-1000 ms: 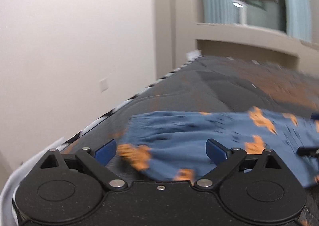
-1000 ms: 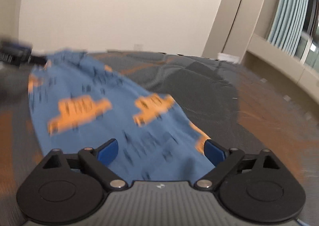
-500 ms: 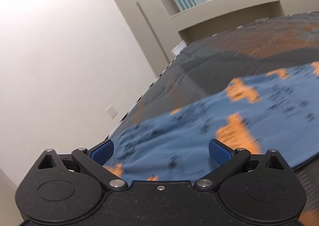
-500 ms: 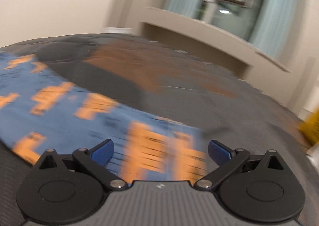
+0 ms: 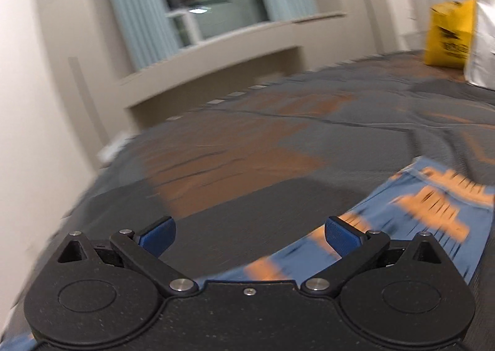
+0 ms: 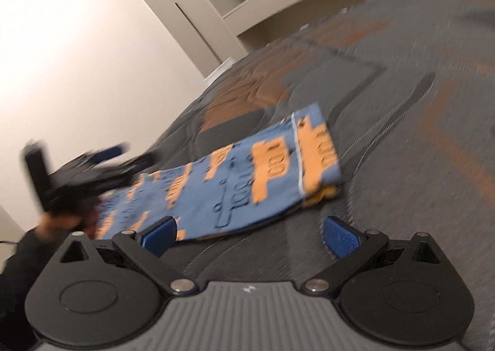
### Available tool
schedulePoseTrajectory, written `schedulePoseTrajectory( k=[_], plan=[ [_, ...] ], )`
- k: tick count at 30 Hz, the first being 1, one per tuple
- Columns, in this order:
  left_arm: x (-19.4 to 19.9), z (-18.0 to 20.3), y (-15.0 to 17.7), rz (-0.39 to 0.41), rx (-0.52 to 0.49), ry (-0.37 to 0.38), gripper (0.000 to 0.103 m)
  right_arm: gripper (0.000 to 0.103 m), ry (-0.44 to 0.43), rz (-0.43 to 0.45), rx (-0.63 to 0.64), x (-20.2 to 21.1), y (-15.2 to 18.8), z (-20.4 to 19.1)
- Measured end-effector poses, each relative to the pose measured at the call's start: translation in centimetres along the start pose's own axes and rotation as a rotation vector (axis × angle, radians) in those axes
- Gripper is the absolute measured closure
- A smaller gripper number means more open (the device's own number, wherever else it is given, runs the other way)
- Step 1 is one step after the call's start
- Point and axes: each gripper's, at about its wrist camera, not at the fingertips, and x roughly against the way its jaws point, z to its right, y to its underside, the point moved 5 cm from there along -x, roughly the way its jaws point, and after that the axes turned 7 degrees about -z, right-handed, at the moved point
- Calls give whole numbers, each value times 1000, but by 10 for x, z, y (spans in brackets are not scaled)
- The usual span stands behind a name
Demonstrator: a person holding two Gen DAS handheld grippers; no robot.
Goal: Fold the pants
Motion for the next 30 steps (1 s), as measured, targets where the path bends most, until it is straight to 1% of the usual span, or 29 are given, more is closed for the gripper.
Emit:
schedulePoseTrajectory(
  k=[2, 5, 8, 10, 11, 13, 14, 16, 18, 22, 25, 26, 27, 29, 30],
  plan=[
    [-26, 26, -14, -30, -33, 71, 1, 0, -17, -1, -19, 0, -2, 1],
    [-56, 59, -26, -46, -101, 136, 1, 1, -27, 5, -46, 1, -5, 4],
    [-82, 77, -30, -76, -136, 169, 1, 5, -13, 10, -51, 1, -3, 3],
    [-98, 80, -32, -91, -128, 180, 1, 11, 4, 16, -53, -4, -5, 4],
    [-100, 82, -34, -91, -115, 192, 0, 16, 16, 24, -56, -6, -6, 5],
    [-105, 80, -37, -101, -81, 221, 0, 20, 29, 41, -78, -6, -7, 8],
    [-106, 79, -37, -109, -61, 233, 0, 25, 33, 49, -89, -7, -8, 10],
    [-106, 75, -38, -114, -25, 240, 1, 34, 48, 71, -117, -5, -9, 14],
    [-101, 68, -41, -100, 16, 229, 1, 46, 72, 90, -146, -6, -8, 19],
    [-85, 60, -47, -74, 101, 262, 1, 54, 76, 134, -219, -8, -8, 27],
    [-74, 62, -50, -94, 160, 324, 1, 63, 114, 150, -229, -8, -7, 28],
    [-72, 65, -52, -109, 179, 353, 1, 68, 128, 155, -228, -9, -6, 27],
    [-70, 68, -54, -131, 197, 395, 1, 73, 144, 158, -227, -10, -6, 27],
    [-68, 74, -58, -184, 229, 487, 1, 79, 174, 165, -225, -14, -7, 29],
    [-69, 78, -61, -221, 249, 531, 3, 80, 184, 172, -218, -17, -8, 28]
  ],
)
